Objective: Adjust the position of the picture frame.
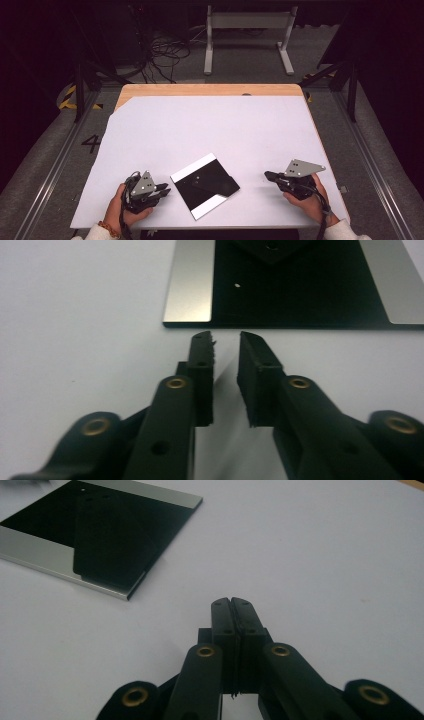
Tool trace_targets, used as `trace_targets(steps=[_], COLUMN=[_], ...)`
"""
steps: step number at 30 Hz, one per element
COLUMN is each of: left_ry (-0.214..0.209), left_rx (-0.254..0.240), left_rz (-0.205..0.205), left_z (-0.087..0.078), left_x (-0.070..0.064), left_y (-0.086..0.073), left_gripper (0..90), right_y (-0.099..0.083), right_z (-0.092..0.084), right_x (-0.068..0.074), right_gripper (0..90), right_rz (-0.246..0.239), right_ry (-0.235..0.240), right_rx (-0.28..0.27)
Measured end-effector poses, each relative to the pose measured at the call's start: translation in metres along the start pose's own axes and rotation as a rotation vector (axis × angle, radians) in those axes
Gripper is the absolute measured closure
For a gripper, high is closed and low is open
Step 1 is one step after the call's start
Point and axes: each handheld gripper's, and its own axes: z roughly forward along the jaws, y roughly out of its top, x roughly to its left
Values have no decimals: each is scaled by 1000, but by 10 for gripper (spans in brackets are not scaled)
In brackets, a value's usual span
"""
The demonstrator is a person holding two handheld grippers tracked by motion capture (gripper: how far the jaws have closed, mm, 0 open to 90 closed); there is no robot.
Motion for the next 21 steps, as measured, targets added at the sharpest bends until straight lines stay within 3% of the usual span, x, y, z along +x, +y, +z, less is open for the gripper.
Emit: trace_targets(steps=[4, 10, 13, 21], left_ry=[-4, -16, -30, -24], left_rx=[25, 14, 4, 8], left_rz=[14, -5, -24, 3], left_z=[6, 9, 11, 17], left_x=[-2, 0, 2, 2], left_y=[3, 4, 4, 10], left_gripper=[871, 882, 883, 896], right_y=[7, 15, 17, 19], right_z=[15, 35, 43, 56], right_x=[8, 20, 24, 31], right_gripper=[900, 900, 900, 900], right_rz=[-11, -18, -16, -15], right_ry=[37, 82, 89, 106], right_rx=[13, 31, 33, 64])
